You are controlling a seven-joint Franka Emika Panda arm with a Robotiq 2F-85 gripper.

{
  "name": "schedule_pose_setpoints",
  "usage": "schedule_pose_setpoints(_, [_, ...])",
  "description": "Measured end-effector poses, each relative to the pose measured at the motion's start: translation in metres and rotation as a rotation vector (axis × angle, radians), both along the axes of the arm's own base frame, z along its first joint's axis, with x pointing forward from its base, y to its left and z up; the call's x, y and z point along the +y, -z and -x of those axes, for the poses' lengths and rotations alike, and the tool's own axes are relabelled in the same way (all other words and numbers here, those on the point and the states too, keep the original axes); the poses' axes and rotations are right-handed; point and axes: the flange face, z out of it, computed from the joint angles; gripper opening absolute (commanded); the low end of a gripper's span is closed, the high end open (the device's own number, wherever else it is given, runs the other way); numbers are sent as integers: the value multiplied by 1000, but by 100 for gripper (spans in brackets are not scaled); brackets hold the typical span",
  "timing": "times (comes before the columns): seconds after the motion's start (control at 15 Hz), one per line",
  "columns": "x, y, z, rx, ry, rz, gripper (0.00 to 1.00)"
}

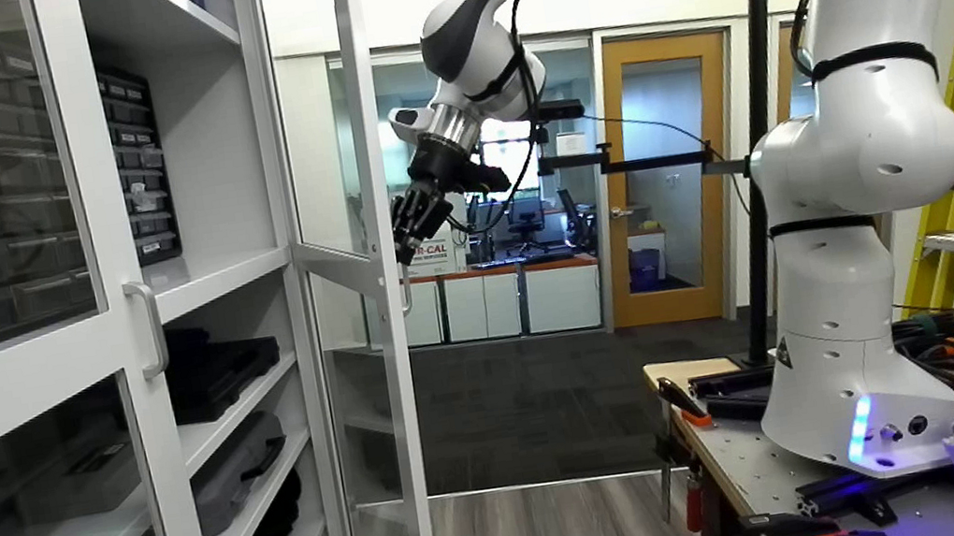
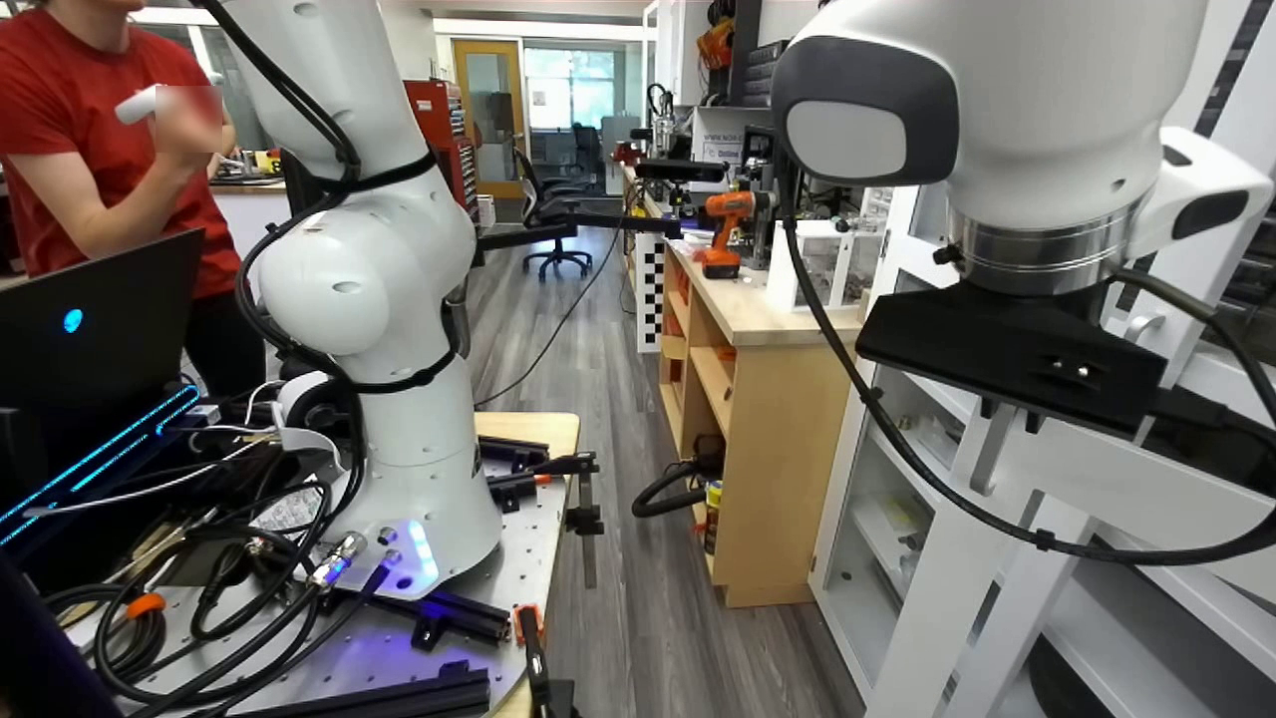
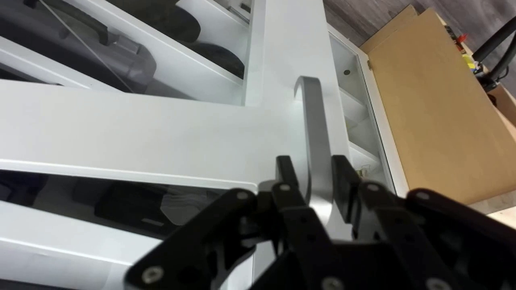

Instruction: Close the door of the cabinet.

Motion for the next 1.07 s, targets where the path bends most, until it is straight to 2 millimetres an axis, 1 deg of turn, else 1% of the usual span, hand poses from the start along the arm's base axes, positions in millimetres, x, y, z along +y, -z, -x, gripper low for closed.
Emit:
schedule_pose_setpoints(0.13, [1, -1, 0, 0, -5, -2, 3])
schedule_pose_setpoints(0.2, [2, -1, 0, 1, -1, -3, 5])
schedule_pose_setpoints(0.6, [4, -2, -1, 12, 27, -13, 5])
schedule_pose_setpoints(1.07, [17, -2, -10, 23, 118, -22, 5])
